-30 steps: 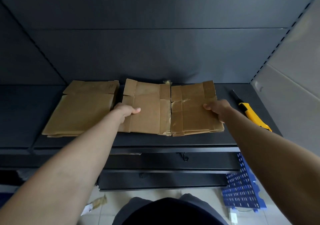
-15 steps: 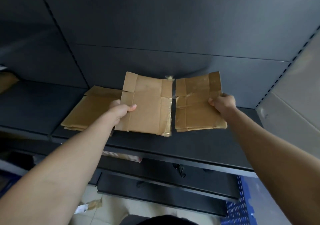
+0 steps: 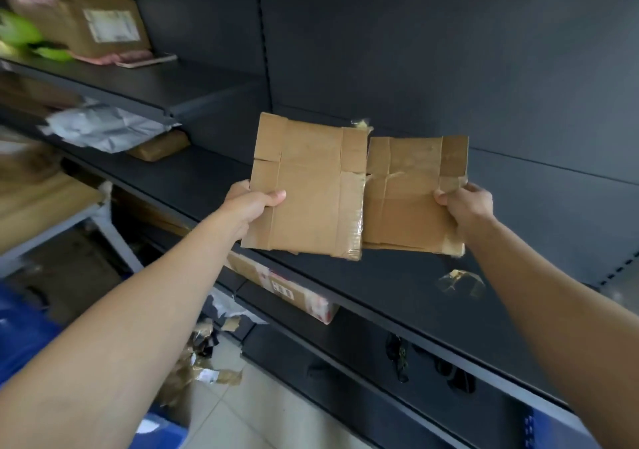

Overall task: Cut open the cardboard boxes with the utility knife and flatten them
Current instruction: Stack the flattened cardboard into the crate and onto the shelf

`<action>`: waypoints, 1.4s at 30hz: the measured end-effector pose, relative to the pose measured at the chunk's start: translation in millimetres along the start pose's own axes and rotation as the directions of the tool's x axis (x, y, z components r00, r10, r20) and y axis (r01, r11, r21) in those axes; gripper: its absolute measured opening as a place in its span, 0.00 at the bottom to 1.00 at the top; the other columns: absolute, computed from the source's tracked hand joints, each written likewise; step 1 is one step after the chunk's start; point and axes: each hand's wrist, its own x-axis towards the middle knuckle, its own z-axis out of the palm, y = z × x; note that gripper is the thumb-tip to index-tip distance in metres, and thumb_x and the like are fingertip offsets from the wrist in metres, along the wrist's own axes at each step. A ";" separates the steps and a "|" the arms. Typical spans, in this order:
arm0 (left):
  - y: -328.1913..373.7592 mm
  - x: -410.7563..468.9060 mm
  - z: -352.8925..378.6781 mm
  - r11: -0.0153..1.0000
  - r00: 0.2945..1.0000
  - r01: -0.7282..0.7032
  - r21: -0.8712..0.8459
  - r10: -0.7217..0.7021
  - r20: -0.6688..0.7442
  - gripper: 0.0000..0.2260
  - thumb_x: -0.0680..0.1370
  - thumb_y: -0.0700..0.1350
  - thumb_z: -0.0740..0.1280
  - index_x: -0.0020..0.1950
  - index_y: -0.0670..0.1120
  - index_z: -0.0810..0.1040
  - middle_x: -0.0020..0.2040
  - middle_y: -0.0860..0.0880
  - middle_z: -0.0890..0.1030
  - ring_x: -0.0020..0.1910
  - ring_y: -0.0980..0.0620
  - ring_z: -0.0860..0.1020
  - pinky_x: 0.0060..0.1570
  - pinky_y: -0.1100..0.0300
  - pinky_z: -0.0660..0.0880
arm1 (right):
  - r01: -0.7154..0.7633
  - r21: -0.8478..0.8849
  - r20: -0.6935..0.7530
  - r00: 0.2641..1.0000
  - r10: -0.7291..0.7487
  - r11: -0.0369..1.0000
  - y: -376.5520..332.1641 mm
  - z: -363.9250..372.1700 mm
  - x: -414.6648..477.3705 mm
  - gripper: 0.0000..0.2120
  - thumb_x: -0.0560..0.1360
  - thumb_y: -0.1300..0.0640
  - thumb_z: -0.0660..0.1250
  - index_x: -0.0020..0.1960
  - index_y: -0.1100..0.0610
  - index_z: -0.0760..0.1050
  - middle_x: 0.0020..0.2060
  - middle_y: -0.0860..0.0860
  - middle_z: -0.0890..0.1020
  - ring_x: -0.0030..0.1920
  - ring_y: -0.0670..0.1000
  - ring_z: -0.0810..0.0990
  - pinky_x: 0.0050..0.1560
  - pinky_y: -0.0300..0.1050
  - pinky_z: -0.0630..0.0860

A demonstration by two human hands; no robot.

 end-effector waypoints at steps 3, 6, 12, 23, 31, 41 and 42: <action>-1.8 -28.4 -45.7 0.999 0.999 -0.023 -0.043 0.022 -0.035 0.19 0.71 0.45 0.75 0.60 0.45 0.77 0.54 0.47 0.81 0.52 0.46 0.79 0.55 0.47 0.76 | 0.038 0.011 0.049 0.998 -0.039 0.999 -11.6 22.5 -41.5 0.23 0.75 0.61 0.70 0.68 0.58 0.70 0.53 0.51 0.78 0.48 0.51 0.77 0.51 0.42 0.73; -9.8 -60.9 -100.1 0.995 0.995 -0.041 -0.086 0.033 -0.089 0.16 0.73 0.44 0.74 0.58 0.45 0.77 0.53 0.47 0.82 0.51 0.46 0.80 0.53 0.48 0.76 | 0.059 0.017 0.105 0.993 -0.060 0.998 -17.2 50.8 -89.6 0.21 0.75 0.61 0.70 0.66 0.58 0.71 0.52 0.51 0.78 0.48 0.51 0.77 0.50 0.42 0.72; -34.3 -134.4 -210.9 0.989 0.972 -0.058 -0.138 0.024 -0.235 0.12 0.74 0.43 0.72 0.56 0.47 0.76 0.48 0.50 0.80 0.46 0.50 0.79 0.47 0.52 0.74 | 0.090 0.027 0.258 0.962 -0.094 0.996 -21.3 119.0 -188.0 0.15 0.76 0.61 0.69 0.62 0.56 0.74 0.50 0.50 0.78 0.48 0.51 0.76 0.50 0.43 0.71; -77.3 -257.6 -364.5 0.964 0.809 -0.063 -0.259 -0.103 -0.579 0.15 0.74 0.42 0.73 0.59 0.45 0.75 0.54 0.47 0.80 0.51 0.46 0.79 0.52 0.49 0.75 | 0.194 0.024 0.616 0.770 -0.168 0.981 -35.9 257.4 -308.8 0.11 0.76 0.62 0.68 0.58 0.55 0.76 0.50 0.50 0.78 0.49 0.51 0.75 0.49 0.44 0.69; -109.7 -332.3 -425.0 0.938 0.581 -0.121 -0.325 -0.199 -0.789 0.18 0.75 0.41 0.71 0.64 0.41 0.73 0.57 0.46 0.79 0.53 0.46 0.78 0.52 0.49 0.75 | 0.247 0.046 0.796 0.576 -0.185 0.968 -30.8 354.3 -377.5 0.13 0.75 0.61 0.69 0.59 0.59 0.76 0.52 0.52 0.78 0.50 0.51 0.74 0.50 0.44 0.70; -116.7 -359.8 -537.9 0.925 0.431 -0.209 -0.317 -0.203 -0.879 0.20 0.74 0.40 0.72 0.65 0.40 0.73 0.59 0.44 0.80 0.52 0.46 0.79 0.48 0.52 0.75 | 0.247 0.085 0.838 0.506 -0.204 0.965 -56.8 463.8 -455.5 0.12 0.75 0.61 0.69 0.59 0.57 0.76 0.52 0.51 0.78 0.52 0.52 0.75 0.53 0.46 0.71; -116.5 -357.3 -550.0 0.926 0.434 -0.211 -0.312 -0.197 -0.879 0.21 0.74 0.40 0.72 0.65 0.39 0.73 0.59 0.44 0.80 0.51 0.46 0.79 0.48 0.53 0.75 | 0.246 0.091 0.837 0.507 -0.208 0.965 -57.7 475.3 -463.9 0.13 0.75 0.60 0.69 0.59 0.57 0.76 0.52 0.51 0.78 0.52 0.52 0.75 0.53 0.46 0.71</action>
